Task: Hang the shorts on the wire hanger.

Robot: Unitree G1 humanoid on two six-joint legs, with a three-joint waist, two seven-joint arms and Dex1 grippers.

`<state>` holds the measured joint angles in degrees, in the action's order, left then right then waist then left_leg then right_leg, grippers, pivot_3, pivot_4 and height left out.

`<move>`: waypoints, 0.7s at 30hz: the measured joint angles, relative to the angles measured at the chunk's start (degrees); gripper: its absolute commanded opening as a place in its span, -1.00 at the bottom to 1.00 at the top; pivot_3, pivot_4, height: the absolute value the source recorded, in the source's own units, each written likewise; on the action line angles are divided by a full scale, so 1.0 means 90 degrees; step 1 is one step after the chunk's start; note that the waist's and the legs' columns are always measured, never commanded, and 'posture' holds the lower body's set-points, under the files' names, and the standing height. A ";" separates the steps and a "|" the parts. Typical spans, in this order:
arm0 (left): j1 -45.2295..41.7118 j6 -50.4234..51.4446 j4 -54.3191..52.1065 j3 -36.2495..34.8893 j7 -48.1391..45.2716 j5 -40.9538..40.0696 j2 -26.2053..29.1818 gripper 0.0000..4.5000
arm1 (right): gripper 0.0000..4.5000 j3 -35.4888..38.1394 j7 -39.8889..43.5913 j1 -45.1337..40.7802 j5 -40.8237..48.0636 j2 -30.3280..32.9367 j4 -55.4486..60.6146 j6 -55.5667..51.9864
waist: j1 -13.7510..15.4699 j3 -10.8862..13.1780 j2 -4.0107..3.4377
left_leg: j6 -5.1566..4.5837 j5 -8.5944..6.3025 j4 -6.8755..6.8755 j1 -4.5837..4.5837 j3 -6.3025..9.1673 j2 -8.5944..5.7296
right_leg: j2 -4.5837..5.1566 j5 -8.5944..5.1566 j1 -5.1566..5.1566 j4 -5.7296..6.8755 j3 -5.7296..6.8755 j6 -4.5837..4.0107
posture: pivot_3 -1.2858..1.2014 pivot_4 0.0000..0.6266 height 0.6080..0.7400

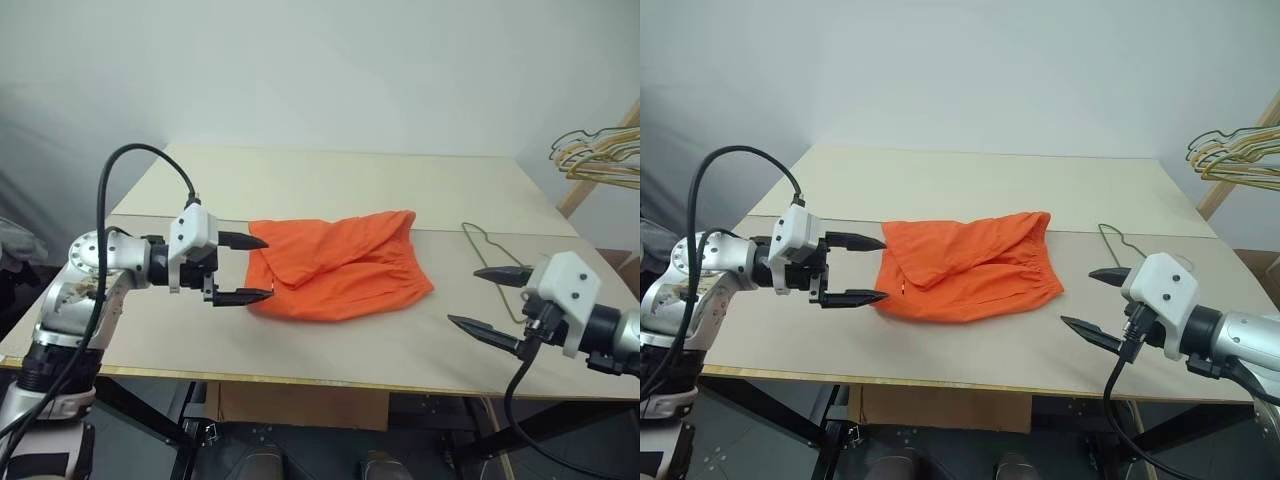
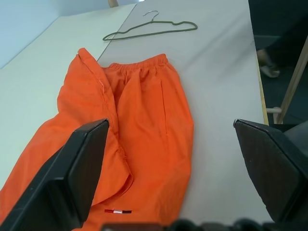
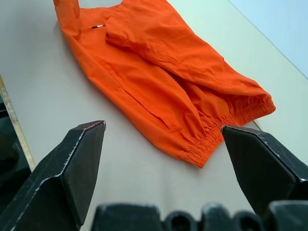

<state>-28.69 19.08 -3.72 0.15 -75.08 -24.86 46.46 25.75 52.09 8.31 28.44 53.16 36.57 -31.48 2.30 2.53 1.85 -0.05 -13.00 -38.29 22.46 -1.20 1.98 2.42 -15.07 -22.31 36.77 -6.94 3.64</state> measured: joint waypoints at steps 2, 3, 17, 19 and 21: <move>-0.0049 -0.0012 0.0031 0.0000 -0.0048 0.0000 -0.0011 1.00 | 0.98 0.0007 -0.0018 0.0030 0.0000 -0.0026 0.0017 -0.0001 | 0.0000 0.0000 0.0000 | 0.0000 0.0000 0.0000 0.0000 0.0000 0.0000 | 0.0000 0.0000 0.0000 0.0000 0.0000 0.0001 | 0.15 -1.00 1.00; -0.0062 -0.0003 0.0044 0.0000 -0.0069 -0.0008 -0.0029 1.00 | 0.98 0.0010 -0.0026 0.0046 0.0000 -0.0030 0.0019 -0.0003 | 0.0000 0.0000 0.0000 | 0.0000 0.0000 0.0000 0.0001 0.0000 0.0000 | 0.0000 0.0001 0.0000 -0.0001 0.0000 0.0002 | 0.15 -1.00 1.00; -0.0006 0.0138 -0.0057 -0.0026 -0.0103 -0.0201 -0.0017 1.00 | 0.98 -0.2056 -0.0566 -0.0237 -0.2387 0.0280 -0.0516 0.1475 | -0.0028 0.0001 0.0001 | 0.0000 0.0000 -0.0001 -0.0003 -0.0008 0.0000 | 0.0001 -0.0020 -0.0004 0.0001 -0.0005 -0.0036 | 0.15 -1.00 1.00; 0.0019 0.0143 -0.0089 -0.0022 -0.0056 -0.0212 -0.0035 1.00 | 0.98 -0.2908 -0.0815 -0.0719 -0.3386 0.0279 -0.1095 0.2071 | -0.0045 0.0001 0.0002 | 0.0000 0.0000 -0.0002 -0.0006 -0.0015 0.0000 | 0.0001 -0.0019 -0.0007 0.0003 -0.0010 -0.0037 | 0.15 -1.00 1.00; 0.0055 0.0144 -0.0149 -0.0029 -0.0049 -0.0233 -0.0035 1.00 | 0.98 -0.3477 -0.0959 -0.1168 -0.3977 0.0083 -0.1596 0.2443 | -0.0040 0.0002 0.0002 | 0.0000 0.0000 -0.0001 -0.0004 -0.0015 0.0001 | 0.0000 -0.0021 -0.0011 0.0005 -0.0010 -0.0040 | 0.15 -1.00 1.00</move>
<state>-28.19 20.37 -5.06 -0.11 -75.52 -26.95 46.15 -5.54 43.45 -2.20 -7.35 53.91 22.21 -9.49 1.94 2.54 1.86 -0.05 -12.99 -38.30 22.43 -1.34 1.98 2.42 -15.26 -22.41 36.82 -7.03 3.29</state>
